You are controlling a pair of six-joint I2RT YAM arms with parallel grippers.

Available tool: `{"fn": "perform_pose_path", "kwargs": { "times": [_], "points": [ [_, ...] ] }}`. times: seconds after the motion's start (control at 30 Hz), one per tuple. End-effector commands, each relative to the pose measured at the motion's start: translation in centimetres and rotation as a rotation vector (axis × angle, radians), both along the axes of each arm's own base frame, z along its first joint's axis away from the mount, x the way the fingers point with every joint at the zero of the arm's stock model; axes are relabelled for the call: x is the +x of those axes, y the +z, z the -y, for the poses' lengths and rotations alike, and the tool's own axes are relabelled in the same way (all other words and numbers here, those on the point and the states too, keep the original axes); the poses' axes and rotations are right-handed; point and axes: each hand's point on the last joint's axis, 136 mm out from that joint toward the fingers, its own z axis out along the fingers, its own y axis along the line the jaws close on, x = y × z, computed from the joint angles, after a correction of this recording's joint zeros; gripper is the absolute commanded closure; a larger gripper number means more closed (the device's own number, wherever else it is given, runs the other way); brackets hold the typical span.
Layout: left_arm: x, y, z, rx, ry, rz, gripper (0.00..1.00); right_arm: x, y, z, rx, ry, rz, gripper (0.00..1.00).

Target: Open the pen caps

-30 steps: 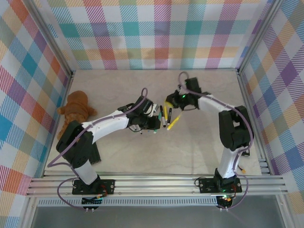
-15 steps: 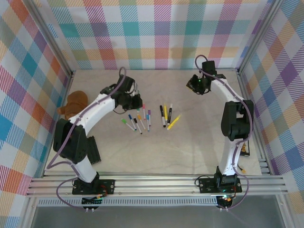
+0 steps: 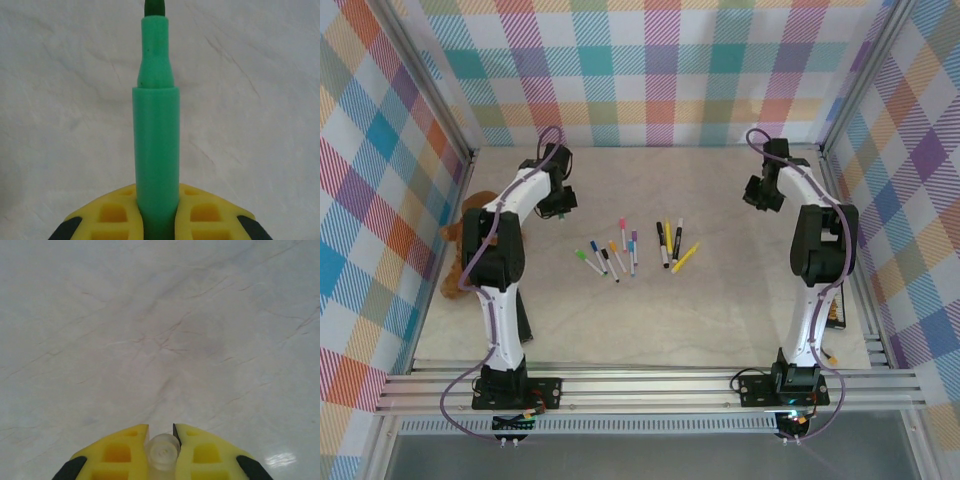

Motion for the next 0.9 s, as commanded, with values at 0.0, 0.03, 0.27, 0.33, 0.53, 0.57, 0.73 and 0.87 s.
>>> {"fn": "perform_pose_path", "kwargs": {
  "times": [0.0, 0.03, 0.27, 0.33, 0.53, 0.57, 0.73, 0.87],
  "points": [
    [0.6, 0.1, -2.3, 0.127, 0.001, -0.047, 1.00, 0.1, 0.1, 1.5, -0.048, -0.008, -0.021, 1.00],
    [0.8, -0.2, -2.7, 0.142, 0.005, -0.059, 1.00, 0.2, 0.1, 1.7, -0.053, -0.012, -0.022, 1.00],
    [1.7, -2.0, -4.5, 0.200, 0.026, -0.115, 1.00, 0.4, -1.6, 3.4, -0.120, -0.039, -0.080, 1.00],
    [1.6, -2.6, -4.8, 0.205, 0.026, -0.136, 1.00, 0.2, -2.3, 3.6, -0.132, -0.041, -0.099, 1.00],
    [1.0, -3.4, -5.0, 0.208, 0.027, -0.156, 0.98, -0.2, -3.1, 3.9, -0.135, -0.059, -0.112, 0.97],
    [0.9, -3.5, -5.1, 0.210, 0.030, -0.158, 0.93, -0.3, -3.3, 3.9, -0.135, -0.064, -0.117, 0.96],
    [0.7, -3.9, -4.9, 0.199, 0.030, -0.167, 0.81, -0.6, -3.9, 3.9, -0.134, -0.064, -0.138, 0.86],
    [0.7, -3.9, -4.7, 0.183, 0.027, -0.165, 0.77, -0.8, -4.2, 3.9, -0.133, -0.067, -0.151, 0.80]
  ]
}}
